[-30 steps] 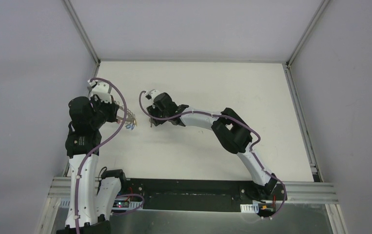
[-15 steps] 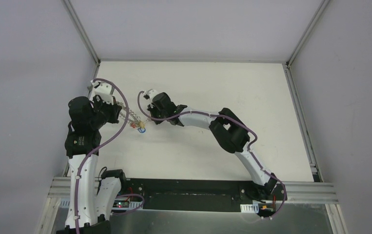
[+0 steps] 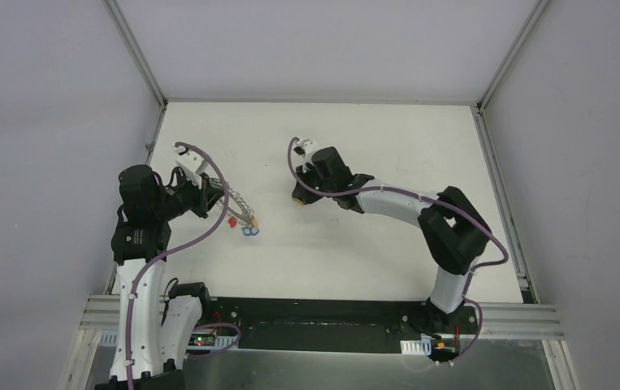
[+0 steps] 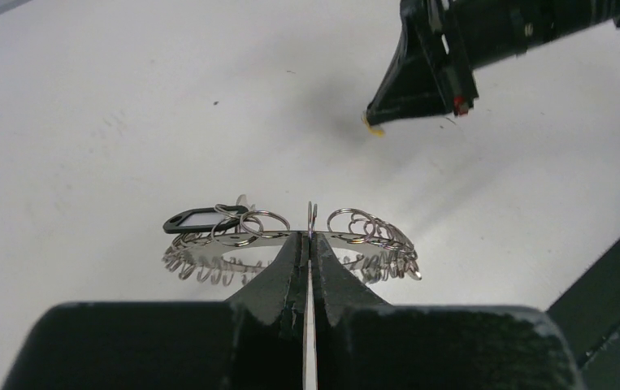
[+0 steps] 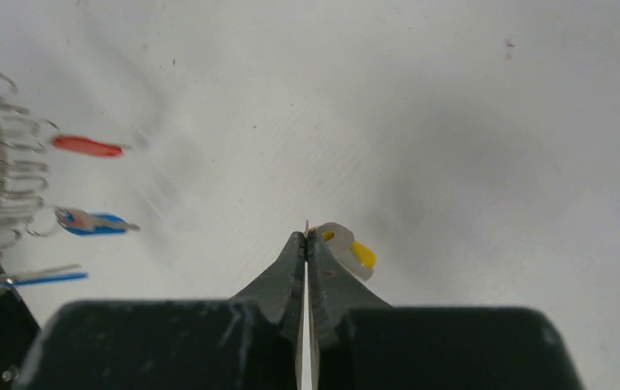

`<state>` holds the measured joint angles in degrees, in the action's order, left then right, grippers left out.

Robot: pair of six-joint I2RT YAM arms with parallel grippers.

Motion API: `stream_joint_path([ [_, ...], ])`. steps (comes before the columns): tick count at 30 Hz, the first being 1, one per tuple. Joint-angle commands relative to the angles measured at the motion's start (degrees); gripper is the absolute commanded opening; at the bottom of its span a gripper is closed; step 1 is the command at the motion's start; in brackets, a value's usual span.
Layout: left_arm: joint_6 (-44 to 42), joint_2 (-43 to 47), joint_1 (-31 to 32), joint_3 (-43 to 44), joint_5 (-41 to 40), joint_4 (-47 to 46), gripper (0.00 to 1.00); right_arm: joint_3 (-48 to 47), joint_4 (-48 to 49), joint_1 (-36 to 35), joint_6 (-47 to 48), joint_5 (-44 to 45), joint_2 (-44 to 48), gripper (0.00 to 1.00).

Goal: Put the keys on the keyring

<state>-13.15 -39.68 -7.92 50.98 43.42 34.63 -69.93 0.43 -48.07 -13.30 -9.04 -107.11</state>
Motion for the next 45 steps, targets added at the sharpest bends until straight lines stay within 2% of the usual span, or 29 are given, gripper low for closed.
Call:
stream_joint_path([
  [1,-0.22,0.48,1.31,-1.15,10.28,-5.14,0.00,6.76,2.73,3.12,-5.07,-2.45,11.57,0.00],
  [5,1.61,-0.08,6.72,-2.54,8.67,-8.40,0.00,10.48,-3.71,3.97,-5.16,5.42,19.03,0.00],
  [7,2.34,-0.87,11.30,-3.00,6.06,-9.70,0.00,12.15,-5.54,4.47,-3.28,6.13,22.58,0.00],
  [11,3.74,-3.77,22.38,-3.38,-1.45,-14.00,0.00,15.96,-8.72,7.35,-2.22,1.31,29.99,0.00],
  [16,4.82,-9.96,33.14,-2.97,-7.83,-19.55,0.00,22.44,-10.90,10.10,-0.81,-3.48,40.47,0.00],
  [21,1.85,-16.54,41.34,-1.66,-9.97,-23.20,0.00,22.84,-21.67,10.70,3.02,-5.89,49.48,0.00],
  [24,0.23,-19.01,44.26,-1.46,-10.86,-25.37,0.00,22.45,-27.15,10.90,5.65,-10.58,53.10,0.00],
  [28,-1.92,-21.32,47.32,-1.48,-11.86,-27.41,0.00,22.28,-29.72,10.90,7.58,-18.85,55.98,0.00],
  [35,-3.61,-22.79,51.60,-1.68,-14.77,-28.19,0.00,20.32,-33.23,10.99,10.39,-33.84,54.11,0.00],
  [45,-6.86,-21.88,55.60,-2.74,-16.75,-29.69,0.00,17.06,-29.92,11.02,2.93,-34.79,50.30,0.00],
])
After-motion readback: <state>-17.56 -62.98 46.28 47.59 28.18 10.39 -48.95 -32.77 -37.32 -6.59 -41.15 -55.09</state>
